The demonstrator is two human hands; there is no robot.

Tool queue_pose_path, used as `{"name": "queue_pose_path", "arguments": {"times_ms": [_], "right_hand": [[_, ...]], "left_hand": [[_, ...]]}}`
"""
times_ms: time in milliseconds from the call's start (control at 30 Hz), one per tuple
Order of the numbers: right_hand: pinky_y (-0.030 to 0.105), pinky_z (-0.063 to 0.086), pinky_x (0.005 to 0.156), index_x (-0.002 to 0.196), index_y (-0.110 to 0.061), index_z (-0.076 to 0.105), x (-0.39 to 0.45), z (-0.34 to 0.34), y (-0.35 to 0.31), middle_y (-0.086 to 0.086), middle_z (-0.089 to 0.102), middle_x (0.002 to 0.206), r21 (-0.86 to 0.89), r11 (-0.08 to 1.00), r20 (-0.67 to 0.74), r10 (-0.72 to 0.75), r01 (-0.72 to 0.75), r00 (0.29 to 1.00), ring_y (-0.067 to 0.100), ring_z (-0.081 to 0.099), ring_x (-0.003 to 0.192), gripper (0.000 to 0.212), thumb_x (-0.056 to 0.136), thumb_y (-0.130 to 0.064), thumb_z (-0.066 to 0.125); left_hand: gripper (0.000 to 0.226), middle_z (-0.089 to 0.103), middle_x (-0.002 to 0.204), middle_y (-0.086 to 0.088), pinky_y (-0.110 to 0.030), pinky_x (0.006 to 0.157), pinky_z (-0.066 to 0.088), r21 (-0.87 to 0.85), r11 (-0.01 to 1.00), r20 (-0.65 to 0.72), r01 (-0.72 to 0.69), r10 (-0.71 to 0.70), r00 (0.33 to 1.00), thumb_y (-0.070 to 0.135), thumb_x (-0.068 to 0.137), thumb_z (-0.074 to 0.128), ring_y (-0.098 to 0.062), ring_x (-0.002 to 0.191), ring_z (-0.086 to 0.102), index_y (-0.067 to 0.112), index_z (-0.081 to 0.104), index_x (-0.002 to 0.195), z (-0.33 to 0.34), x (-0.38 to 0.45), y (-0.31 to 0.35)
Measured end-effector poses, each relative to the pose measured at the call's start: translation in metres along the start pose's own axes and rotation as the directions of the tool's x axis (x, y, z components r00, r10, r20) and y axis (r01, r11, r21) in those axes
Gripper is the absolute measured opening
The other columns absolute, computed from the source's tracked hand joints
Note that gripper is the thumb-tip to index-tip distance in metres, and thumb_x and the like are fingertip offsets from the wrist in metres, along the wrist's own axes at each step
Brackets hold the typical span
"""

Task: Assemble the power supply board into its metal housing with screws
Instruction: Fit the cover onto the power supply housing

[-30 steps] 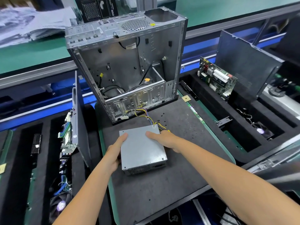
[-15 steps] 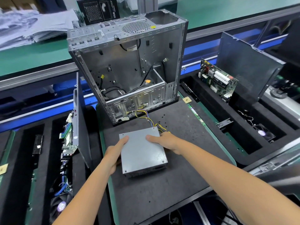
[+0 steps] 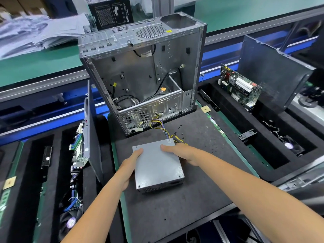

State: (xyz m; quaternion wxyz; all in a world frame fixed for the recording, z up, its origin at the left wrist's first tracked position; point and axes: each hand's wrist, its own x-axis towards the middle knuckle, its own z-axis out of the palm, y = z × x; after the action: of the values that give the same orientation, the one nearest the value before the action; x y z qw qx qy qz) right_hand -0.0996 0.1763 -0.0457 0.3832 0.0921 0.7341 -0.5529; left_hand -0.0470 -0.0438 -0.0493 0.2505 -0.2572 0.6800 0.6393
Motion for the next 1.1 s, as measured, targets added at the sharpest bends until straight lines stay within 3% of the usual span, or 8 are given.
{"name": "queue_pose_path", "arguments": {"times_ms": [167, 267, 433, 600, 700, 900, 1033, 1100], "right_hand": [[0.026, 0.047, 0.085, 0.112, -0.023, 0.067, 0.003, 0.006, -0.006, -0.007, 0.07, 0.11, 0.036, 0.999, -0.033, 0.004, -0.003, 0.999, 0.012, 0.064, 0.103, 0.053, 0.084, -0.066, 0.054], [0.036, 0.042, 0.103, 0.125, -0.019, 0.06, 0.006, 0.004, -0.006, -0.003, 0.066, 0.119, 0.064, 0.998, -0.077, 0.007, -0.002, 0.997, 0.018, 0.061, 0.11, 0.061, 0.081, -0.061, 0.063], [0.041, 0.038, 0.108, 0.146, -0.01, 0.034, 0.006, 0.004, -0.012, 0.003, 0.058, 0.132, 0.157, 0.988, -0.059, 0.006, 0.004, 0.998, 0.021, 0.059, 0.113, 0.077, 0.085, -0.042, 0.069], [0.041, 0.046, 0.102, 0.143, -0.007, 0.037, 0.009, 0.005, -0.008, 0.007, 0.058, 0.131, 0.188, 0.982, -0.088, -0.003, 0.02, 0.996, 0.023, 0.061, 0.11, 0.077, 0.083, -0.041, 0.071], [0.042, 0.044, 0.103, 0.144, -0.008, 0.038, 0.009, 0.005, -0.009, 0.006, 0.053, 0.137, 0.178, 0.984, -0.09, -0.006, 0.022, 0.996, 0.024, 0.059, 0.115, 0.08, 0.081, -0.044, 0.072], [0.042, 0.042, 0.105, 0.145, -0.008, 0.033, 0.007, 0.005, -0.012, 0.007, 0.059, 0.129, 0.181, 0.983, -0.074, 0.022, -0.008, 0.997, 0.024, 0.059, 0.112, 0.082, 0.082, -0.044, 0.071], [0.041, 0.038, 0.108, 0.141, -0.008, 0.041, 0.004, 0.005, -0.012, 0.005, 0.051, 0.139, 0.124, 0.992, -0.09, 0.016, -0.005, 0.996, 0.025, 0.052, 0.122, 0.077, 0.083, -0.053, 0.066], [0.037, 0.04, 0.104, 0.134, -0.01, 0.051, 0.001, 0.008, -0.009, 0.004, 0.054, 0.134, 0.023, 1.0, -0.115, -0.01, 0.013, 0.993, 0.025, 0.052, 0.123, 0.071, 0.085, -0.061, 0.058]], "left_hand": [[0.056, 0.075, 0.1, -0.002, -0.046, 0.1, 0.048, -0.01, 1.0, -0.007, 0.002, -0.002, 1.0, 0.064, 0.068, 0.064, -0.024, 0.096, 0.071, 0.023, 0.072, 0.105, -0.001, -0.003, 0.002], [0.058, 0.075, 0.1, 0.001, -0.043, 0.1, 0.047, 0.015, 1.0, -0.019, 0.01, -0.01, 1.0, 0.067, 0.068, 0.065, -0.023, 0.098, 0.069, 0.023, 0.071, 0.105, -0.001, -0.003, 0.004], [0.065, 0.076, 0.094, 0.005, -0.039, 0.097, 0.049, 0.104, 0.994, -0.024, 0.027, -0.025, 0.999, 0.074, 0.07, 0.063, -0.018, 0.093, 0.071, 0.02, 0.072, 0.103, 0.003, -0.002, 0.007], [0.06, 0.076, 0.098, 0.003, -0.039, 0.095, 0.051, 0.107, 0.994, -0.032, 0.031, -0.028, 0.999, 0.073, 0.074, 0.061, -0.019, 0.092, 0.071, 0.021, 0.071, 0.104, 0.007, 0.001, 0.006], [0.062, 0.074, 0.101, 0.001, -0.042, 0.097, 0.049, 0.11, 0.993, -0.07, 0.042, -0.034, 0.997, 0.072, 0.074, 0.06, -0.022, 0.095, 0.07, 0.021, 0.068, 0.107, 0.009, 0.002, 0.006], [0.063, 0.073, 0.105, -0.002, -0.043, 0.097, 0.05, 0.1, 0.994, -0.099, 0.05, -0.04, 0.994, 0.07, 0.076, 0.06, -0.024, 0.095, 0.069, 0.019, 0.066, 0.112, 0.012, 0.0, 0.008], [0.064, 0.072, 0.106, -0.003, -0.043, 0.097, 0.05, 0.072, 0.996, -0.109, 0.05, -0.042, 0.993, 0.069, 0.077, 0.06, -0.025, 0.096, 0.069, 0.018, 0.064, 0.115, 0.016, -0.002, 0.007], [0.063, 0.072, 0.108, -0.003, -0.045, 0.099, 0.049, 0.046, 0.998, -0.102, 0.048, -0.043, 0.994, 0.068, 0.077, 0.061, -0.026, 0.099, 0.068, 0.019, 0.064, 0.116, 0.016, -0.002, 0.007]]}}
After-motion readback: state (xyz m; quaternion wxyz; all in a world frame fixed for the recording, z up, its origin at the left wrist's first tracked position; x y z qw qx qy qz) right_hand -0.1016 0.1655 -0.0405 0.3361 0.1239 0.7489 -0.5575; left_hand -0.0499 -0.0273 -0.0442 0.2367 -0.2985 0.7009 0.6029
